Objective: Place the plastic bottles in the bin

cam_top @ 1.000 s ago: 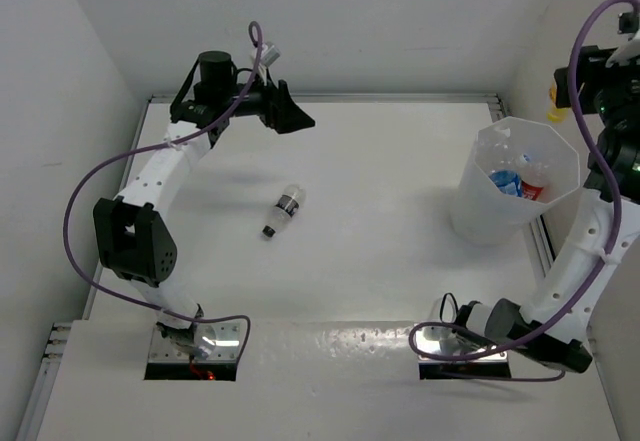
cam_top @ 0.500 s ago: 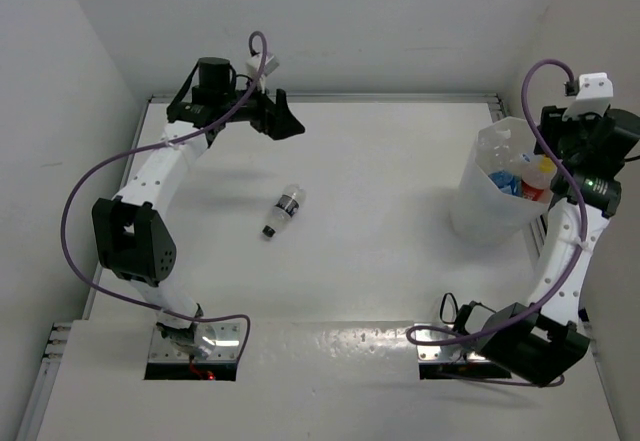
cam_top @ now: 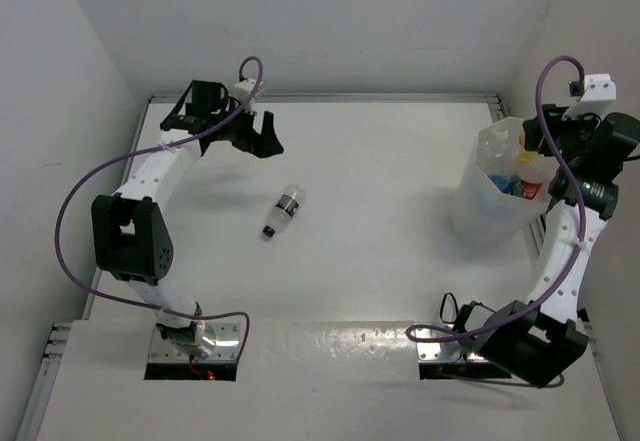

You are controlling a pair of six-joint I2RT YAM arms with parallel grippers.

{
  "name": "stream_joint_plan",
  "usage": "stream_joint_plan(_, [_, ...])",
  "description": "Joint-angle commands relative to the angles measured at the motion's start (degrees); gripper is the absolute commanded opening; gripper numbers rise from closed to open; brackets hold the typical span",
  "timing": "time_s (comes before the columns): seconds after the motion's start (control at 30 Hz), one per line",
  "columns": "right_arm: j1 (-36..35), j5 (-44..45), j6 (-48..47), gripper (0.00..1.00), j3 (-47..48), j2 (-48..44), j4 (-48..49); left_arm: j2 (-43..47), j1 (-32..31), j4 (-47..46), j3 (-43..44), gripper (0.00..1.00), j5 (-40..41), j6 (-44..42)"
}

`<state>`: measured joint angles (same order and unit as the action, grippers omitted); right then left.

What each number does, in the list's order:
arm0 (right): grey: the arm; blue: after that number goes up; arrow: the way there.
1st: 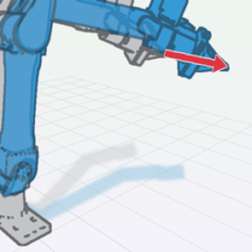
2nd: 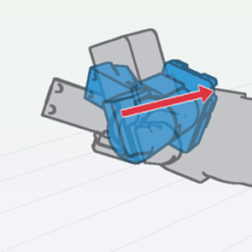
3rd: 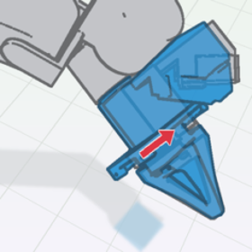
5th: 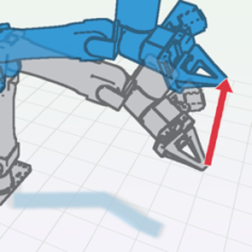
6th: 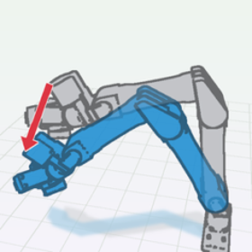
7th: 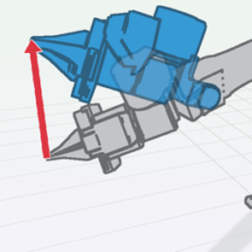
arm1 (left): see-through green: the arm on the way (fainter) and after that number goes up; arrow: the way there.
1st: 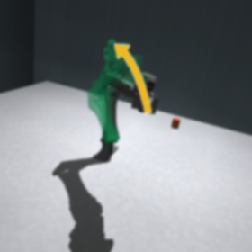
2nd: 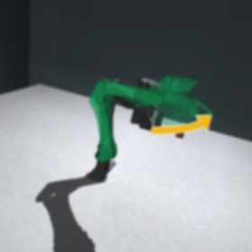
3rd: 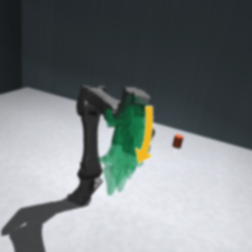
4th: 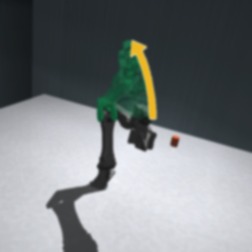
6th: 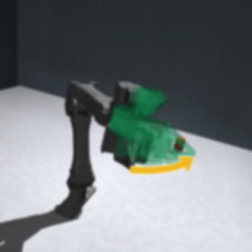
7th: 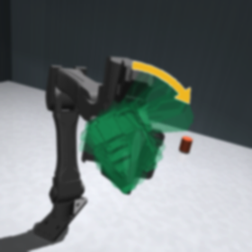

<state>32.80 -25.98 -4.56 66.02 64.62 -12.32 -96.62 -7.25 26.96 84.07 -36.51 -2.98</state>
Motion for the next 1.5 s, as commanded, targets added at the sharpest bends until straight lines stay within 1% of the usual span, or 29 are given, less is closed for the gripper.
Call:
stream_joint_plan(0.0, [-0.80, -2.94, 4.03, 0.06, 1.74, 1.12, 2.48, 3.19, 0.57, -1.38, -0.93, 1.00, 0.13, -1.85])
stream_joint_plan(0.07, [-1.50, -2.68, 2.81, 0.08, 2.01, 2.17, 1.77, 3.19, 1.09, -1.38, -1.63, 1.00, 0.13, -1.85])
stream_joint_plan(0.13, [-2.29, -2.15, 2.10, 0.20, 1.75, 2.61, 1.07, 3.19, 1.62, -1.38, -1.63, 1.00, 0.13, -2.38])
stream_joint_plan(0.17, [-2.56, -1.89, 1.31, 0.28, 1.31, 2.88, 0.72, 3.19, 1.62, -1.38, -1.63, 1.00, 0.13, -2.38])
stream_joint_plan(0.2, [-2.82, -1.80, 0.26, 0.50, 1.31, 3.05, -0.68, 2.67, 1.62, -1.38, -2.15, 1.00, 0.13, -2.38])
stream_joint_plan(0.23, [-3.52, -1.71, -0.18, 0.63, 1.57, 3.49, -1.65, 2.14, 2.14, -1.38, -2.16, 1.00, 0.13, -2.38])
stream_joint_plan(0.27, [-4.05, -1.10, -1.15, 0.73, 2.18, 3.93, -2.35, 1.61, 2.15, -0.34, -1.46, 1.00, 0.13, -2.38])
stream_joint_plan(0.3, [-4.32, -0.83, -1.50, 0.78, 2.62, 4.20, -4.01, 0.74, 2.15, 1.06, -0.76, 1.00, 0.13, -2.99])
stream_joint_plan(0.33, [-5.10, -0.66, -1.51, 0.85, 3.58, 4.29, -5.60, -0.23, 2.15, 4.64, 0.12, 1.00, 0.13, -4.56])
stream_joint_plan(0.37, [-5.28, 0.04, -0.90, 0.90, 4.11, 4.37, -6.14, -2.15, 2.67, 6.51, 1.78, 1.00, 0.13, -5.53])
stream_joint_plan(0.4, [-5.29, -0.30, 0.50, 0.90, 6.64, 4.37, -7.79, -2.87, 2.68, 9.66, 2.32, 1.00, 0.13, -6.41])
stream_joint_plan(0.47, [-5.73, -0.65, 1.13, 0.92, 8.33, 4.20, -8.77, -3.40, 2.68, 11.70, 2.32, 1.00, 2.22, -8.87])
stream_joint_plan(0.53, [-6.34, -0.92, 2.18, 0.92, 11.58, 3.58, -9.83, -3.40, 2.68, 12.85, 1.54, 1.00, 3.81, -10.37])
stream_joint_plan(0.67, [-6.96, -2.14, 4.12, 0.93, 16.41, 1.65, -10.97, -1.47, 1.45, 13.99, -2.58, 1.00, 8.02, -11.77])
stream_joint_plan(0.77, [-6.96, -4.08, 7.71, 0.95, 18.62, -0.19, -11.15, -0.68, 0.13, 14.00, -5.84, 1.00, 10.48, -11.17])
stream_joint_plan(0.8, [-7.04, -5.13, 8.24, 0.95, 19.40, -0.54, -11.67, -0.68, -1.44, 14.00, -7.59, 1.00, 13.72, -11.17])
stream_joint_plan(0.83, [-6.87, -6.18, 9.29, 0.96, 20.54, -1.16, -12.03, -0.68, -2.06, 14.00, -8.39, 1.00, 14.97, -11.17])
stream_joint_plan(0.93, [-7.04, -8.73, 11.05, 0.96, 21.95, -1.43, -13.78, -0.06, -3.13, 13.47, -10.60, 1.00, 15.51, -10.64])
stream_joint_plan(1.07, [-6.96, -13.38, 13.69, 0.96, 21.79, -1.95, -15.37, -0.76, -5.40, 12.94, -11.30, 1.00, 14.01, -9.06])
stream_joint_plan(1.2, [-7.05, -16.20, 16.85, 0.96, 18.72, -3.01, -15.73, -1.99, -8.66, 10.75, -12.44, 1.00, 14.01, -8.35])
stream_joint_plan(1.23, [-7.04, -16.91, 17.30, 0.96, 18.19, -3.27, -15.89, -2.86, -10.23, 9.18, -12.96, 1.00, 16.27, -6.53])
stream_joint_plan(1.33, [-7.05, -18.58, 18.79, 0.96, 16.69, -3.97, -15.90, -6.55, -11.64, 6.63, -13.50, 1.00, 19.88, -3.62])
stream_joint_plan(1.47, [-7.13, -20.34, 20.20, 0.96, 15.55, -4.24, -15.89, -12.62, -12.71, 6.00, -11.66, 1.00, 22.62, -1.15])
